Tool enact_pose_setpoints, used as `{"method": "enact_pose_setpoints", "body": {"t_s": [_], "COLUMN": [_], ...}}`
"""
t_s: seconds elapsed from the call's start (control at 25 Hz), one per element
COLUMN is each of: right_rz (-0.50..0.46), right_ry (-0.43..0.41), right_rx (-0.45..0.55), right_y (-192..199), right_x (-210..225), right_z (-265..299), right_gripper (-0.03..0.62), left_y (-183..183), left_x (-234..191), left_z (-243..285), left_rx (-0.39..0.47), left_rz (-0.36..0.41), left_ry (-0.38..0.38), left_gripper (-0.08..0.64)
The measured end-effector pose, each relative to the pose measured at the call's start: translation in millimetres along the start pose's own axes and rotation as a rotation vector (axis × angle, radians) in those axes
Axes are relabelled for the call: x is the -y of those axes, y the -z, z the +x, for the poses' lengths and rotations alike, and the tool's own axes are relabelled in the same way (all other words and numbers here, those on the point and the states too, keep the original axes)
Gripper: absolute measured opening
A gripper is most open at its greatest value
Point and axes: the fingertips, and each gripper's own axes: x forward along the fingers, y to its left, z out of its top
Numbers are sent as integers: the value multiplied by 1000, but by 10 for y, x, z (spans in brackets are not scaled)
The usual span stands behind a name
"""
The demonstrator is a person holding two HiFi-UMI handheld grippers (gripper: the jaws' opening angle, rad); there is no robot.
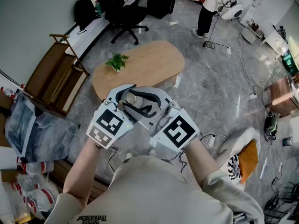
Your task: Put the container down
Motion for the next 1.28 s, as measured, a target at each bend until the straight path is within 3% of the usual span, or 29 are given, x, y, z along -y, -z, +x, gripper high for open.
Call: {"method": "enact_pose_setpoints", "body": {"t_s": [0.76, 1.28], "right_rz": [20, -12], "right_ry": [-65, -165], "right_rx": [8, 59], "right_y": [249, 287], "right_x": [154, 211], "right_z": [-231, -258], "right_gripper": [120, 120], "left_y": [23, 41], "left_x": [96, -1], "left_z": [341, 431], "left_rx": [-32, -60], "left_rz": [-33, -51], "left_ry": [-43, -156], "left_gripper": [333, 333]}}
